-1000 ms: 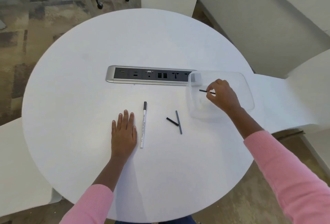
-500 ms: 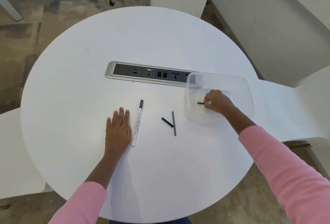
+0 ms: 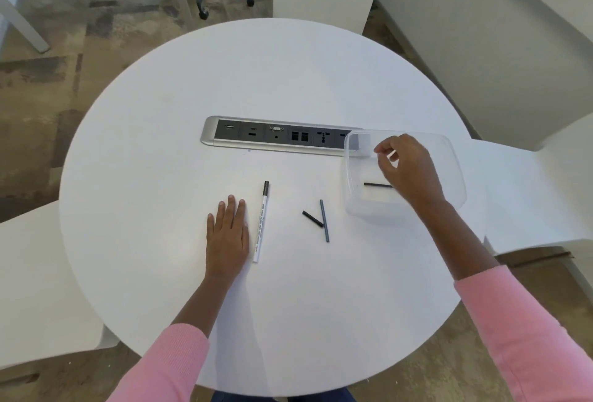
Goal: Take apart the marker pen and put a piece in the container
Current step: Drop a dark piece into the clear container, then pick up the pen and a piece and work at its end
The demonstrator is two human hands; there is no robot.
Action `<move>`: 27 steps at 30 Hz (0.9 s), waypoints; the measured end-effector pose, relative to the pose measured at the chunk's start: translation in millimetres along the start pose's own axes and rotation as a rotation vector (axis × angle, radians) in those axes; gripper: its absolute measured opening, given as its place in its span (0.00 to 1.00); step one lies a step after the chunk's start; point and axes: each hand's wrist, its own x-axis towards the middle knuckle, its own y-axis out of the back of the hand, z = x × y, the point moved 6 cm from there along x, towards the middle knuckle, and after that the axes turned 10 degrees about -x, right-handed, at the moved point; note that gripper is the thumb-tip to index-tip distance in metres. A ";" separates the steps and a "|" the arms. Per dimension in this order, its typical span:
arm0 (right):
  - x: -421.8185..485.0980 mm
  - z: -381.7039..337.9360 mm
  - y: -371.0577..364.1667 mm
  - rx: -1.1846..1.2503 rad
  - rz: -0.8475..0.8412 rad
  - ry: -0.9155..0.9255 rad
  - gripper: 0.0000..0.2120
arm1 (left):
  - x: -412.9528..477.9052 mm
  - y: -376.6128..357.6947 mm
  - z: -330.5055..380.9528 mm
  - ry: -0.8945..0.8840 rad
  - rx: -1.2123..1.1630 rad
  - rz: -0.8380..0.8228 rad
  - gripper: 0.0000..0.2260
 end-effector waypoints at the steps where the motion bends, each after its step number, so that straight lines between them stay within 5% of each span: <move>1: -6.0 -11.3 1.0 0.034 0.014 0.002 0.05 | 0.1 0.2 -0.8 -0.004 -0.004 -0.002 0.23; 16: -105.4 -111.7 -142.6 0.248 -0.344 -0.267 0.05 | -0.9 4.0 -5.4 -0.099 -0.016 -0.020 0.21; 27: -117.7 -131.8 -167.9 0.195 -0.388 -0.354 0.14 | 5.7 -5.0 -14.4 -0.134 0.068 -0.071 0.22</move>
